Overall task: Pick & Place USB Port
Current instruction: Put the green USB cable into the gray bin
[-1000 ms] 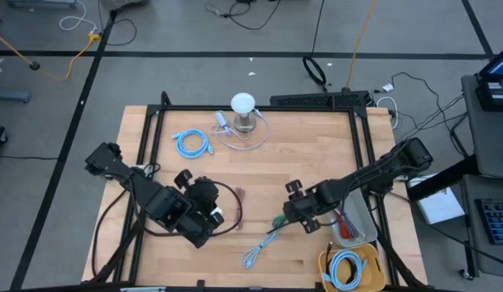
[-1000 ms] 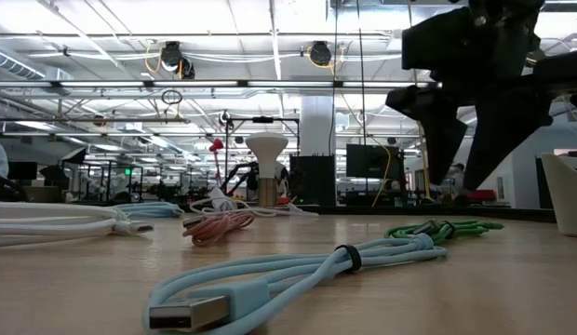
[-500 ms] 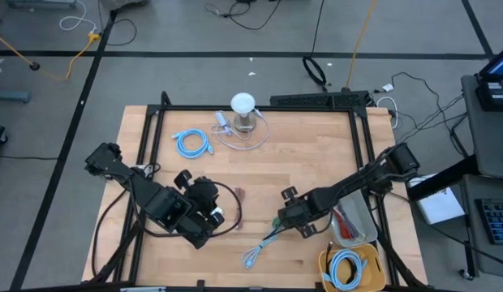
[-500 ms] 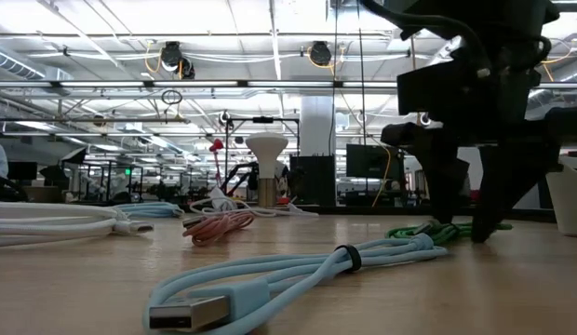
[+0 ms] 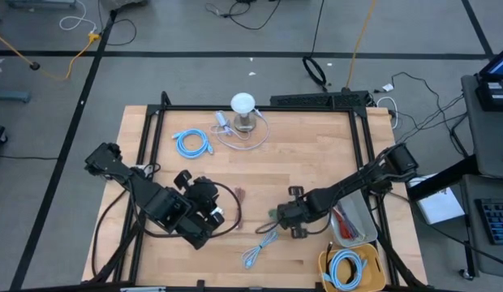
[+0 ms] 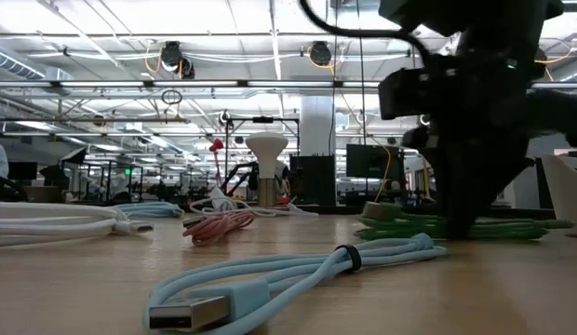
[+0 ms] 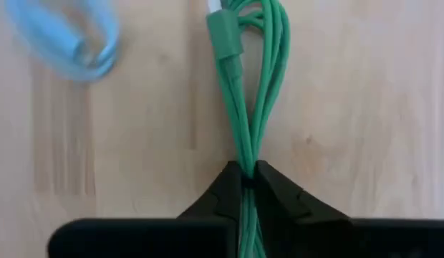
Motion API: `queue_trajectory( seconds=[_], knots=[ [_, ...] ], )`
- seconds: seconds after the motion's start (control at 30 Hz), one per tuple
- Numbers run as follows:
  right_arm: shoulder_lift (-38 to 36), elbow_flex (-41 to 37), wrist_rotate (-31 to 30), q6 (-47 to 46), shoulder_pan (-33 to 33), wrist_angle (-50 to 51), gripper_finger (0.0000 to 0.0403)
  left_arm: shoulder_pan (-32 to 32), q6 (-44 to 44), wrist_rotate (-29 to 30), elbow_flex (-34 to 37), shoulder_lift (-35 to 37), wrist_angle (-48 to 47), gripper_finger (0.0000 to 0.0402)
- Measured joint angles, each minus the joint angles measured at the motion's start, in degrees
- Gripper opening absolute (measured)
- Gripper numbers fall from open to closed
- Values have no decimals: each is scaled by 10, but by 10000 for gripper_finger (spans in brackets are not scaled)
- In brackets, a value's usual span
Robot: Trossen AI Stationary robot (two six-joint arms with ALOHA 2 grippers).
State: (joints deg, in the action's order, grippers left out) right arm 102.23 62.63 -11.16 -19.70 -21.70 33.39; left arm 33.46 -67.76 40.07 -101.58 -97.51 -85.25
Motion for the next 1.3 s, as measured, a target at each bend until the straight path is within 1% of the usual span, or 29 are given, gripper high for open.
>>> queue_trajectory(
  seconds=[0.1,0.2,0.3,0.43,0.57,0.67,0.77,1.03,1.17,1.3],
  knots=[
    [-17,24,-33,-116,2,29,15,-1,3,9,0,0,0,115],
    [-68,54,-79,-240,2,56,6,-1,4,25,0,0,0,115],
    [-120,86,-98,-402,-3,159,4,-1,5,34,0,0,0,115],
    [-199,103,-140,-572,-55,330,3,-1,5,37,0,0,0,115],
    [-255,94,-107,-728,-129,487,2,1,9,45,0,0,0,115],
    [-277,83,-79,-824,-180,548,1,1,18,50,0,0,1,115],
    [-276,63,-56,-883,-220,550,1,-2,27,51,0,0,1,115],
    [-248,-19,12,-976,-280,466,1,-13,48,47,0,0,3,115],
    [-238,-44,47,-991,-294,444,1,-13,51,38,0,0,3,115],
    [-233,-56,70,-991,-299,453,1,-13,53,29,0,0,3,115]
  ],
)
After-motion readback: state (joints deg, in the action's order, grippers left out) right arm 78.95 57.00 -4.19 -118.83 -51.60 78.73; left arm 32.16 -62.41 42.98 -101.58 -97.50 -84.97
